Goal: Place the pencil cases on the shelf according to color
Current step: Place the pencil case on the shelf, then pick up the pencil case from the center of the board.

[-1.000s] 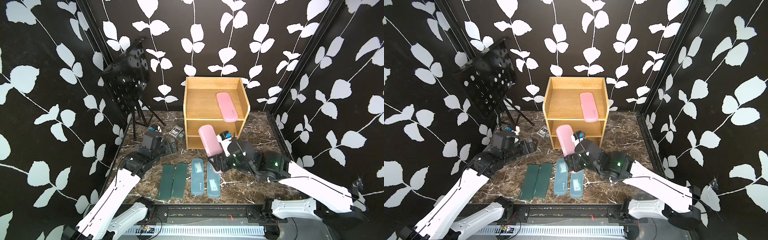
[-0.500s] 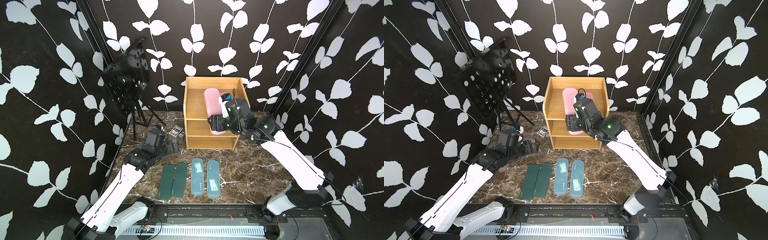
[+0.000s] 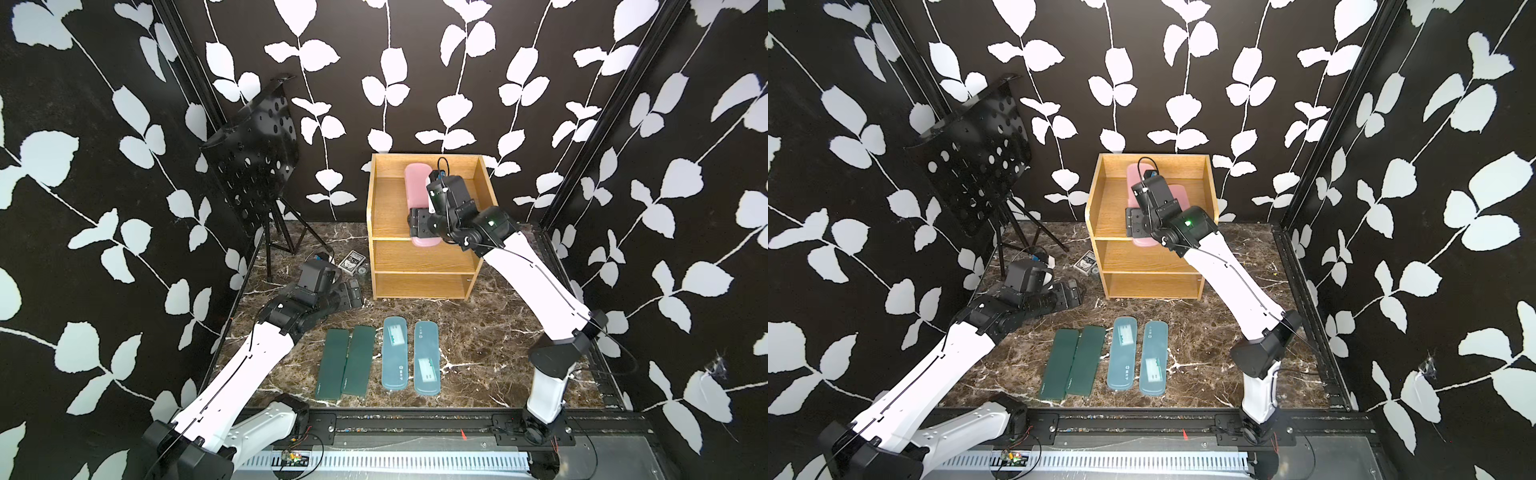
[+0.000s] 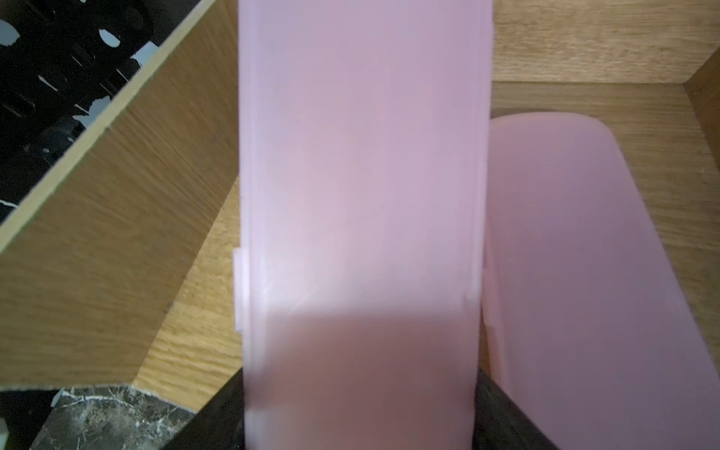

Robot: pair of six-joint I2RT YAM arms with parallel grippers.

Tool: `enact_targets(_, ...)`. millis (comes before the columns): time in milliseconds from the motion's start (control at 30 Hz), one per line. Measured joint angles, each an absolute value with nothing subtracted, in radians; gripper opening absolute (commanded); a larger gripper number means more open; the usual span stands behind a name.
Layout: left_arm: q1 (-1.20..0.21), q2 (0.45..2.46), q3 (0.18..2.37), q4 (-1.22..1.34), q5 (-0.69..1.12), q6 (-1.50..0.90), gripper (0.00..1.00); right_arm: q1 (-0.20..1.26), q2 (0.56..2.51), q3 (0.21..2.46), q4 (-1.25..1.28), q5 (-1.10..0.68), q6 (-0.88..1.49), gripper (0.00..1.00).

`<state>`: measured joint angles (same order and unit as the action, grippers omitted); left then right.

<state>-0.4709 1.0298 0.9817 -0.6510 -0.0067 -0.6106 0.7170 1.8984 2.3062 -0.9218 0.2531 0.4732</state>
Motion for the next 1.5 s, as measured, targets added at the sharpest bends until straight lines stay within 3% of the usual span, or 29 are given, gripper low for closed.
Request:
enact_targets(233,-0.471,1.030,0.975,-0.652,0.001,-0.610,0.99,0.695,1.987,2.423,-0.902,0.249,0.497,0.84)
enact_targets(533,-0.471,1.006,0.965,-0.653,0.002,-0.610,0.99,0.680,2.024,2.423,-0.863,0.187,0.526,0.94)
enact_targets(767,-0.471,0.992,0.957,-0.661,0.006,-0.611,0.99,0.681,1.953,2.399,-0.775,0.125,0.511,0.97)
enact_targets(1200,-0.471,0.952,0.883,-0.698,-0.006,-0.643,0.99,0.758,1.246,1.638,-0.548,0.159,0.522,0.98)
enact_targets(1500,-0.476,0.926,0.813,-0.711,-0.023,-0.664,0.99,0.950,1.151,1.178,-0.630,0.277,0.671,0.99)
